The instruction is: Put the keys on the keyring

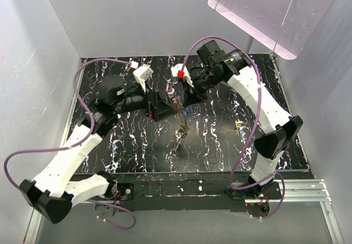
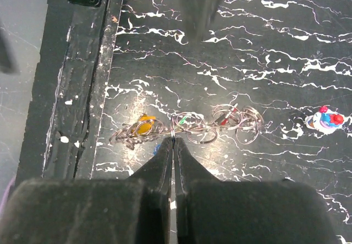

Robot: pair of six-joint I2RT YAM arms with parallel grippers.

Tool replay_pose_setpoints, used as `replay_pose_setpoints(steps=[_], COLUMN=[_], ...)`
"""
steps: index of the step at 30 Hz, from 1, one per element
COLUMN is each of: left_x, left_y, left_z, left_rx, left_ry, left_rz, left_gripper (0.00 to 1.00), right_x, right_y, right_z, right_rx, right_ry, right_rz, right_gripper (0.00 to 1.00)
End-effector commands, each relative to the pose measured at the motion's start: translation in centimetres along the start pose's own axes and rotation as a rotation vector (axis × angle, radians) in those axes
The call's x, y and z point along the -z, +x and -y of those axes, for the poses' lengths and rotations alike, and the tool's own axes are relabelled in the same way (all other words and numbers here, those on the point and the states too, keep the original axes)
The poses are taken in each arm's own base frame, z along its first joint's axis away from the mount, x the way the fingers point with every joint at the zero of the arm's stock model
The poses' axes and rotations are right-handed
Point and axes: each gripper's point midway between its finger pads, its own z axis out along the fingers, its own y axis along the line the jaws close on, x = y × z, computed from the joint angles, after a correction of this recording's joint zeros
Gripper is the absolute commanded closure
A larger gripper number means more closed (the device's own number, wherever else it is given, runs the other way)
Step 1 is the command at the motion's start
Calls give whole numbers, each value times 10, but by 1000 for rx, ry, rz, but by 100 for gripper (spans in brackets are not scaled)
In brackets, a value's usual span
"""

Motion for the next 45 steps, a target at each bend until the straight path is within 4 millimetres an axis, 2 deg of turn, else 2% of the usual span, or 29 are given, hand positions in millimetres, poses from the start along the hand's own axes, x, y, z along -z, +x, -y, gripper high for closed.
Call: replay_pose_setpoints(steps=[1,7,10,14,20,23,45], left_x=[0,-18,-26,-33,-37,-39,-51], left_y=[27,23,17,22,29,31,47], left_z=[5,-12,-13,-18,-22,-24,-24], left_rx=[147,218,230,246,244,237,194], left_ry=[110,119,142,152,156,156,131], left_rz=[-128,-110,-105,-140,-164,-172,-246], left_gripper=[2,7,11,25,52,60,76], right_x=[11,8,6,5,3,3,1], right_y=[17,18,19,17,16,15,16], right_z=[-54,-58,-59,-59,-60,-60,-64], right_rx=[-112,-124,-138,-148,-158,-163,-178], right_ry=[-151,-175,-185,-195,-207,-210,-225], right_rz=[-63,-54,-49,-36,-28,-23,-16], right_gripper=[99,99,99,99,99,99,99])
